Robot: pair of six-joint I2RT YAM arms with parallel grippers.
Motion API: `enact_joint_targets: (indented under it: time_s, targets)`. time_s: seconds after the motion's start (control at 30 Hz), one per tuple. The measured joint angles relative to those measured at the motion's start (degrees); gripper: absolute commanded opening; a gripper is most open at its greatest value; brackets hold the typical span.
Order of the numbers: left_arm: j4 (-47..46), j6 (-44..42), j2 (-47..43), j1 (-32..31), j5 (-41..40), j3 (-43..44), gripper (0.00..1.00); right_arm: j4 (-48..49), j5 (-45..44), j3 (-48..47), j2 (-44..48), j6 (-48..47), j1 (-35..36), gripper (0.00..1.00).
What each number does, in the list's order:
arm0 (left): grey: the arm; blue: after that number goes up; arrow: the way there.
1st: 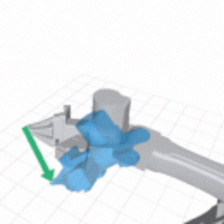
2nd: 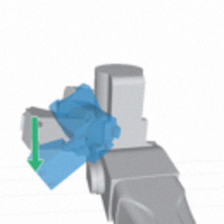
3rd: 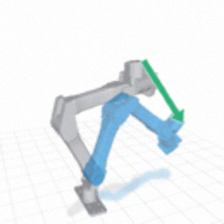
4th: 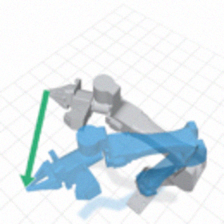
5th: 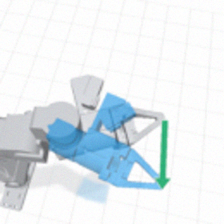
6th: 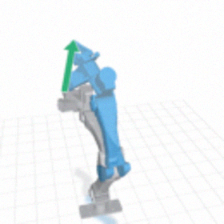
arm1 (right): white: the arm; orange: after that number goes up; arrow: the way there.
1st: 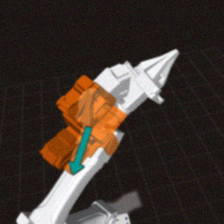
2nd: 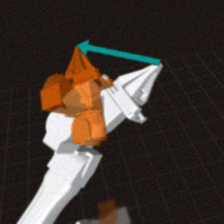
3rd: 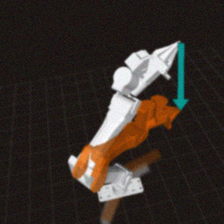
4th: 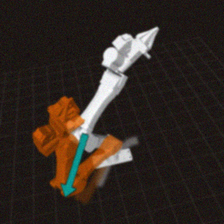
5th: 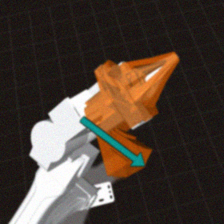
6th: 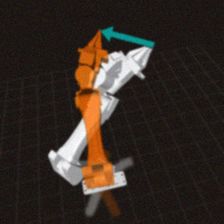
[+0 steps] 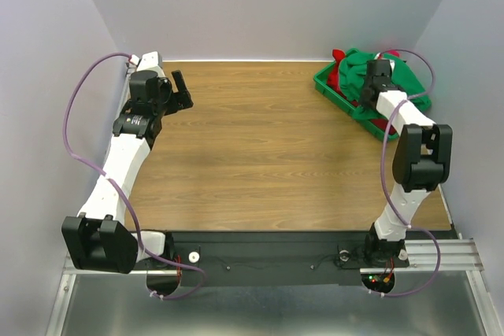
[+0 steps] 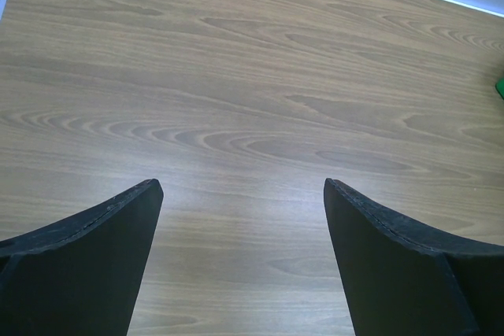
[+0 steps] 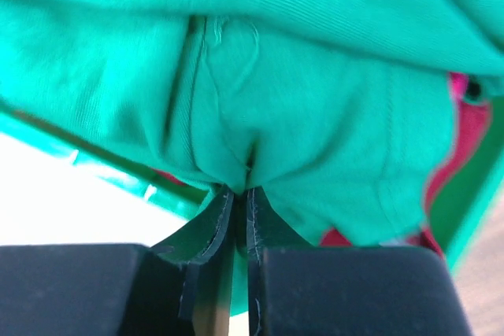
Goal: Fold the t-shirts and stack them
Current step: Grab the tshirt from the pile, then move the tshirt to the center of the board
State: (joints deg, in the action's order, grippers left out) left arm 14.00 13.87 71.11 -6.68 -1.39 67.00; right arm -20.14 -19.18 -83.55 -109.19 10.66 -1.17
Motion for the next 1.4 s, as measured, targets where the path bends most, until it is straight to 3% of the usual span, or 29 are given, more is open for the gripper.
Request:
enact_joint_targets:
  time_s: [0.17, 0.37, 0.6, 0.77, 0.97, 1.4]
  targets:
    - [0.6, 0.0, 0.3, 0.0, 0.0, 1.3, 0.95, -5.0, -2.1, -4.1, 4.5, -0.9, 0.0, 0.0]
    - [0.4, -0.2, 1.6, 0.0, 0.1, 4.9, 0.95, -6.4, -7.5, -18.8, 7.6, -3.2, 0.0, 0.0]
    - [0.5, -0.6, 3.4, 0.0, 0.8, 7.0, 0.95, -6.9, -9.6, -38.7, 4.2, -4.9, 0.0, 0.0]
    - [0.4, -1.0, 3.7, 0.0, 1.0, 9.0, 0.95, -7.7, -7.2, -50.9, -0.5, -4.7, 0.0, 0.0]
    - [-0.7, -1.6, 3.7, 0.0, 3.3, 9.9, 0.95, -7.6, 1.0, -54.0, 0.2, -3.6, 0.9, 0.0]
    - [-2.1, -3.4, 1.2, 0.0, 8.5, 9.9, 0.95, -2.0, 14.7, -56.8, 5.9, -4.8, 23.2, 0.0]
